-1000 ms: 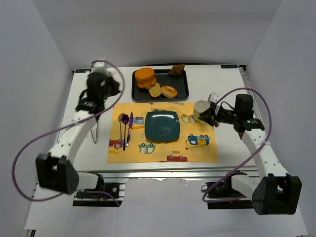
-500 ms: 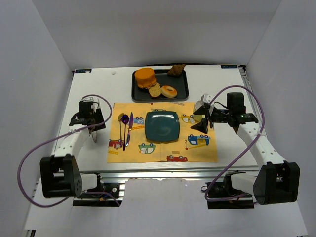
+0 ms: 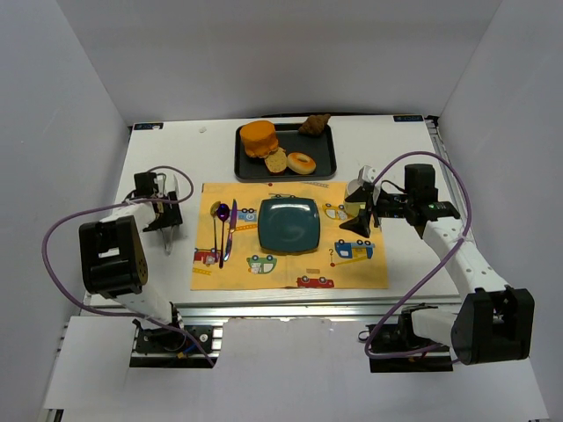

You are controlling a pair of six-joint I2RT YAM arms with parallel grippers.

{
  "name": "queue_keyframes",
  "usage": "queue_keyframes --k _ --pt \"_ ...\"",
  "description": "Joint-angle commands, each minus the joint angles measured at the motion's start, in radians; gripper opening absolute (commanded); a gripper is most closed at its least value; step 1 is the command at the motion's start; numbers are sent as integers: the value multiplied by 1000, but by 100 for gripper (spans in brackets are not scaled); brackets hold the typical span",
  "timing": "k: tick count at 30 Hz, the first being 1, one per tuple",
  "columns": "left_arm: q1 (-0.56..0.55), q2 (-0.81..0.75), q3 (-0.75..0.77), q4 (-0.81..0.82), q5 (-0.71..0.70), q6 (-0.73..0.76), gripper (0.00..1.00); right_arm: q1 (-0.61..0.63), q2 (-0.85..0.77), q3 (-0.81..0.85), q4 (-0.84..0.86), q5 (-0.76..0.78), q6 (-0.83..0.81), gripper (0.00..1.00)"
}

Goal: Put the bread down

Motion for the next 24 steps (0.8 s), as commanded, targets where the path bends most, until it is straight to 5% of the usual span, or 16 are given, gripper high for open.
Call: queue_keyframes --k 1,4,10,17,24 --pt "29 48 8 43 124 22 67 4 8 50 22 -2 7 84" --pt "60 95 16 30 214 18 30 2 6 53 16 6 -1 84" --pt "92 46 -23 51 273 -6 12 2 -4 52 15 22 -6 84" --pt "29 -181 19 131 487 -232 12 1 -17 53 22 30 6 85" --pt "-285 -176 95 291 553 -588 22 -3 -26 42 41 35 22 85"
